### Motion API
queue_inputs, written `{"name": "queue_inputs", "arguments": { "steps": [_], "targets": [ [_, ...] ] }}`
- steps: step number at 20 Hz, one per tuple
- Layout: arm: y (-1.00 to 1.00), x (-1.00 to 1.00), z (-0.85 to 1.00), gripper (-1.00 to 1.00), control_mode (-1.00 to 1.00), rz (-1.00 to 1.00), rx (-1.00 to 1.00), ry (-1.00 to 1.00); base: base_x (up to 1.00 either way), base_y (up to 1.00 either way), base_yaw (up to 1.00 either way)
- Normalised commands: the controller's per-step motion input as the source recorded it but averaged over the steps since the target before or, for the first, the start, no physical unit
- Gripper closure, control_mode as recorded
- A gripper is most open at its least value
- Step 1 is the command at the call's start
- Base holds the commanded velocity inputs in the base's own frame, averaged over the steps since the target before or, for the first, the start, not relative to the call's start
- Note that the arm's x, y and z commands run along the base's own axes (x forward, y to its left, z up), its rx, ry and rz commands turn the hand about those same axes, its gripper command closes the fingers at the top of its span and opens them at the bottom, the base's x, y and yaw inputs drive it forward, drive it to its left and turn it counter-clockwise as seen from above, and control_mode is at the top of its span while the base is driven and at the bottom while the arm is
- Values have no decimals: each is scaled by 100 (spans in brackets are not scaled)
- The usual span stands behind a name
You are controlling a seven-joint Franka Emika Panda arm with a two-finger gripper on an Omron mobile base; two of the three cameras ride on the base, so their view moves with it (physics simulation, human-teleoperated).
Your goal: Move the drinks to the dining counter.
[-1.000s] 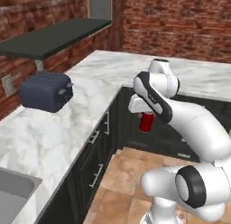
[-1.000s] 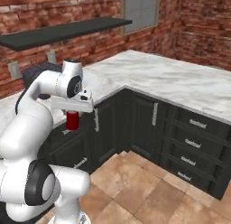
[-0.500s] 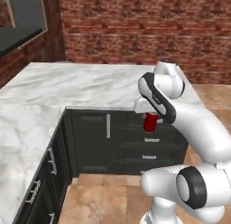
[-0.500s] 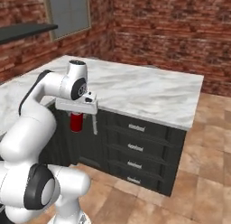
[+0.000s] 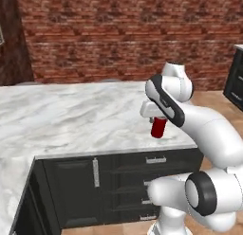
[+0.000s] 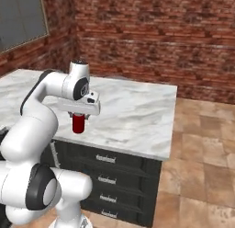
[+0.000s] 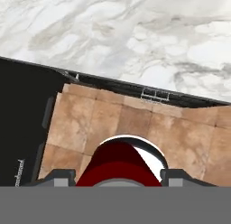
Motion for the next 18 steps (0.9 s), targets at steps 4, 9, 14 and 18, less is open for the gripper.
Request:
{"name": "queue_inputs", "arguments": {
  "steps": [4, 9, 14, 18],
  "targets": [
    [0, 0, 0, 100, 100, 0, 0, 0, 100, 19, -33],
    [0, 0, 0, 100, 100, 0, 0, 0, 100, 42, -34],
    [0, 0, 0, 100, 100, 0, 0, 0, 100, 51, -20],
    [0, 0, 0, 100, 100, 0, 0, 0, 100, 32, -1]
  ]
}}
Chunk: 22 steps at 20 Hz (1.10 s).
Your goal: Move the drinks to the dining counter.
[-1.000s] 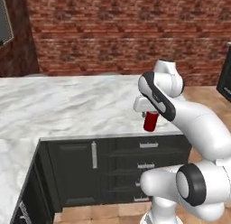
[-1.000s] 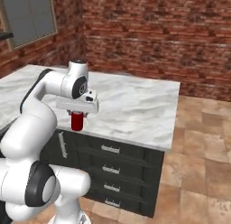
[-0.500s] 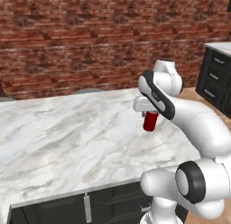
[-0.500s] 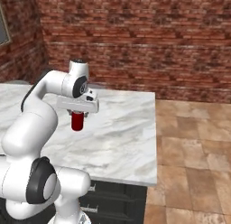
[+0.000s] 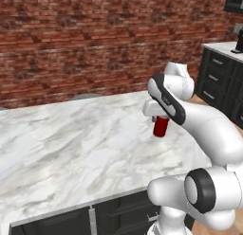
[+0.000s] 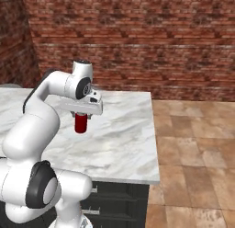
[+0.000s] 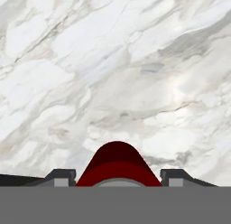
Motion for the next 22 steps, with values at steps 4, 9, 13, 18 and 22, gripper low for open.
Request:
{"name": "queue_inputs", "arguments": {
  "steps": [4, 9, 13, 18, 22],
  "targets": [
    [0, 0, 0, 100, 100, 0, 0, 0, 100, 28, 1],
    [0, 0, 0, 100, 100, 0, 0, 0, 100, 0, 26],
    [0, 25, -3, 100, -100, 7, -10, -3, 75, 0, 24],
    [1, 94, -10, 100, -100, 17, -31, -4, 0, 0, 0],
    [0, 54, -12, 100, -100, 0, -13, 0, 0, 0, 0]
  ]
}}
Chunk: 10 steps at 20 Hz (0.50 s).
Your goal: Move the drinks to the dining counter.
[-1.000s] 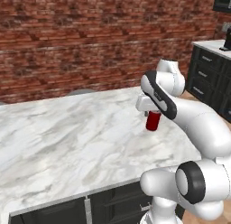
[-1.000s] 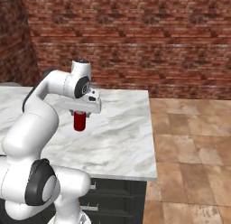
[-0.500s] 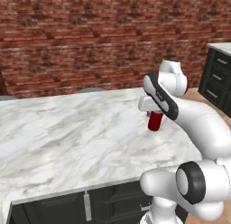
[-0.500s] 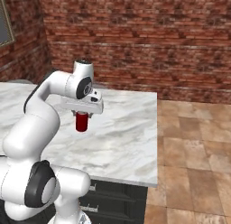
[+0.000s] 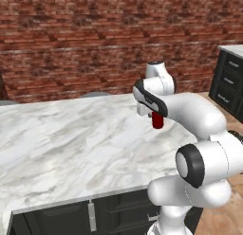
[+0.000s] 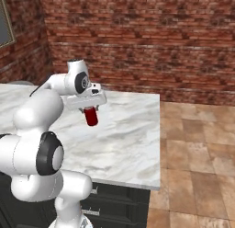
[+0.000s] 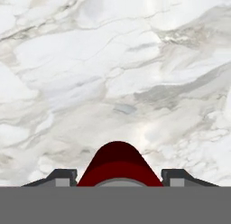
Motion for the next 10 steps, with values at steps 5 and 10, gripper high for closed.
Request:
{"name": "queue_inputs", "arguments": {
  "steps": [5, 10],
  "targets": [
    [0, 43, -9, 100, -100, 0, -1, 2, 0, 0, 0],
    [0, 19, -35, 100, -100, 0, 1, -1, 0, 0, 0]
  ]
}}
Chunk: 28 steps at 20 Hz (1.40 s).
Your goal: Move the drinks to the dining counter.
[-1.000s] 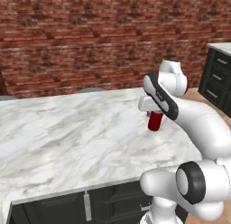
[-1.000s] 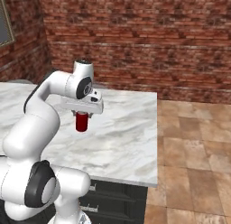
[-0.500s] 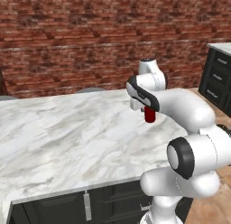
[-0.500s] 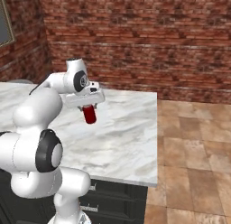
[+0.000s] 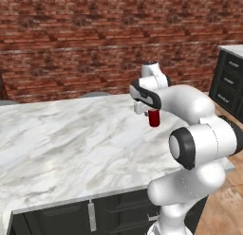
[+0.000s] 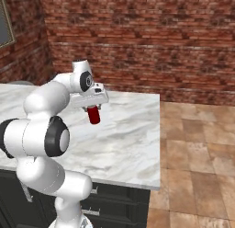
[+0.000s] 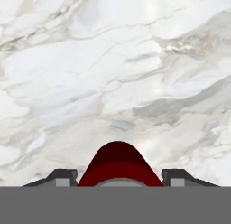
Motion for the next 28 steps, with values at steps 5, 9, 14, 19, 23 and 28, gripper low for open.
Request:
{"name": "queue_inputs", "arguments": {
  "steps": [5, 9, 14, 19, 23, 28],
  "targets": [
    [0, 17, -50, 100, -100, 0, 0, -2, 0, 0, 0],
    [0, 16, -46, 100, -100, 0, 4, -4, 0, 0, 0],
    [0, 12, -40, 100, -100, 0, 10, -5, 0, 0, 0],
    [0, 8, -16, 100, -100, 0, 3, -5, 0, 0, 0],
    [0, 13, -1, 100, -100, 0, 0, 0, 0, 0, 0],
    [0, 4, -8, 100, -100, 0, 0, -1, 0, 0, 0]
  ]
}}
